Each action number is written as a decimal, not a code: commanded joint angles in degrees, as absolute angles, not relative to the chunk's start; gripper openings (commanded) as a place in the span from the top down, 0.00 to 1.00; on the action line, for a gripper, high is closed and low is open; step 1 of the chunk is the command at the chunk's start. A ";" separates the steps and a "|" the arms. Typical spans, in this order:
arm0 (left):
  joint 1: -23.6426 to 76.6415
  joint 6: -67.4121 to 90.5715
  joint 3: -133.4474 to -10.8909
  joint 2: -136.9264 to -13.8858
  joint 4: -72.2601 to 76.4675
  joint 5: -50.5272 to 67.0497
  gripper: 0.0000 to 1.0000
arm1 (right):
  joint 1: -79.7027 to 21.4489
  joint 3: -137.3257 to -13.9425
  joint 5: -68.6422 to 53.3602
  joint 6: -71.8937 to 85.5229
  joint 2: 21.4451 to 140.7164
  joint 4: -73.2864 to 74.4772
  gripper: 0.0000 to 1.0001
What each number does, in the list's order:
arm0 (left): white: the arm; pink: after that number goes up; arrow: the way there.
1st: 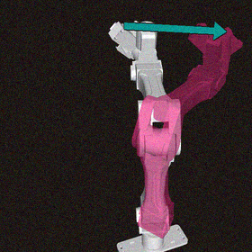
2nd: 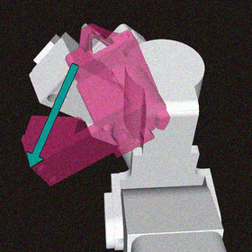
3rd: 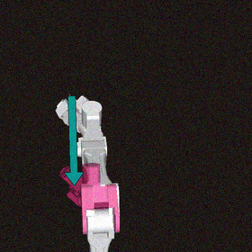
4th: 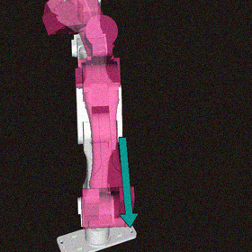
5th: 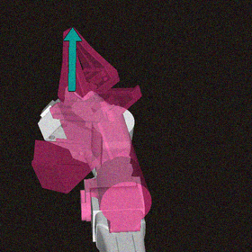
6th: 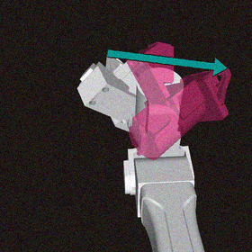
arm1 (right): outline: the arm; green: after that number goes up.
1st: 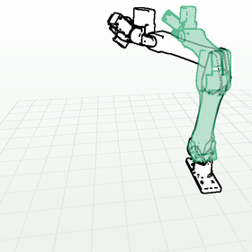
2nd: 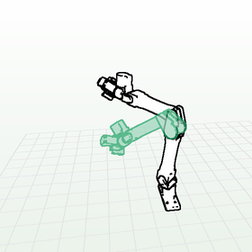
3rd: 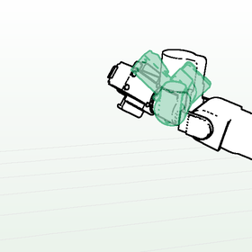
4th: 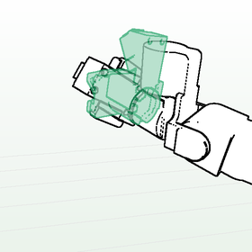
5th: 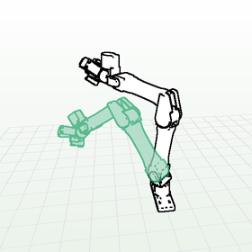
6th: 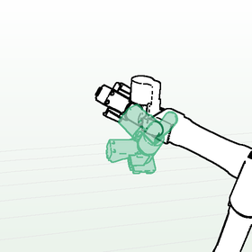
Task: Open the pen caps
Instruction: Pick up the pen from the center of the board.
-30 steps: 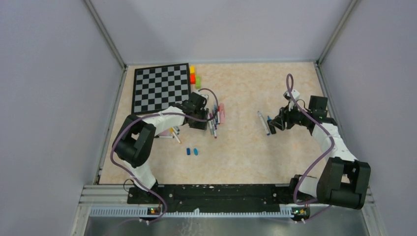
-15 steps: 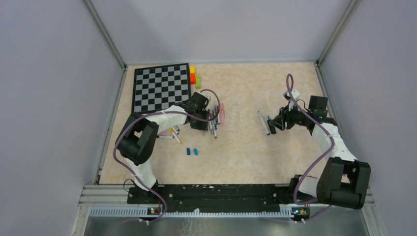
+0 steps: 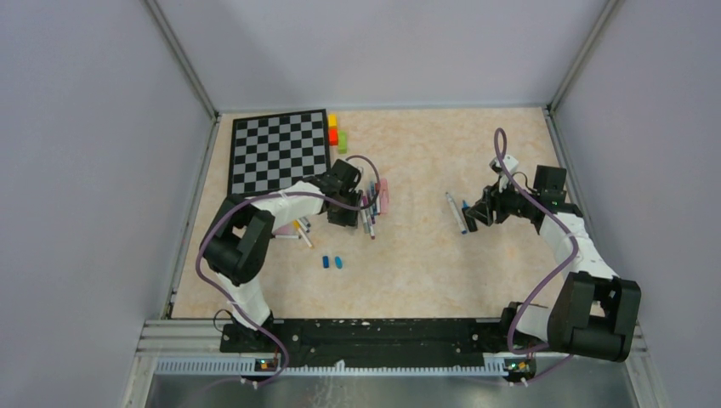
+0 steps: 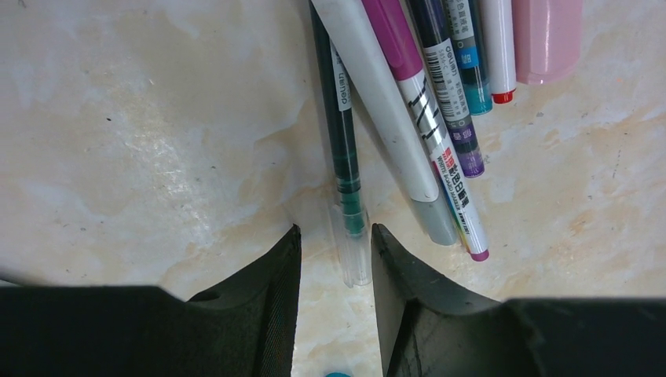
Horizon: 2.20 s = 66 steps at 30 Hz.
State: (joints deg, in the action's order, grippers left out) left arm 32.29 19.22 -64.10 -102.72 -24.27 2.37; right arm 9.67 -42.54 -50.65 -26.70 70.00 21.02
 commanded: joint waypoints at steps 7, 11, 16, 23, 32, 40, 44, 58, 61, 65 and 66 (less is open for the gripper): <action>33.65 18.28 -67.39 -105.49 -27.12 -0.83 0.59 | 10.11 -44.03 -52.08 -27.88 68.22 20.95 0.54; 33.92 18.02 -67.98 -106.50 -27.92 -2.27 0.59 | 10.11 -44.12 -52.18 -27.87 68.21 20.96 0.54; 34.21 17.93 -68.03 -107.12 -28.61 -2.36 0.63 | 10.11 -44.21 -52.26 -27.93 68.12 21.08 0.54; 34.33 17.68 -67.30 -106.58 -29.16 -2.77 0.69 | 10.11 -44.21 -52.51 -28.04 67.83 21.13 0.54; 34.27 16.32 -69.22 -106.08 -31.94 -7.83 0.86 | 10.11 -44.14 -52.73 -28.25 67.41 21.36 0.54; 33.80 15.56 -69.96 -102.06 -31.30 -9.93 0.92 | 10.11 -44.12 -53.26 -28.62 67.06 21.69 0.54; 33.81 16.05 -68.05 -98.22 -28.97 -8.59 0.94 | 10.11 -44.08 -54.62 -29.78 66.65 22.40 0.54; 33.78 25.82 -50.44 -79.63 -5.72 24.61 0.97 | 9.20 -39.26 -76.96 -52.92 57.49 33.17 0.51; 34.47 33.51 -43.81 -77.66 7.44 32.39 0.98 | 8.46 -36.64 -81.97 -51.98 55.03 30.39 0.47; 38.03 40.15 -39.28 -77.60 20.28 31.86 0.99 | 6.19 -31.52 -83.15 -19.30 55.03 1.44 0.47; 39.23 41.13 -39.13 -78.06 22.01 30.44 0.99 | 5.18 -29.99 -81.54 -11.18 55.37 -5.95 0.47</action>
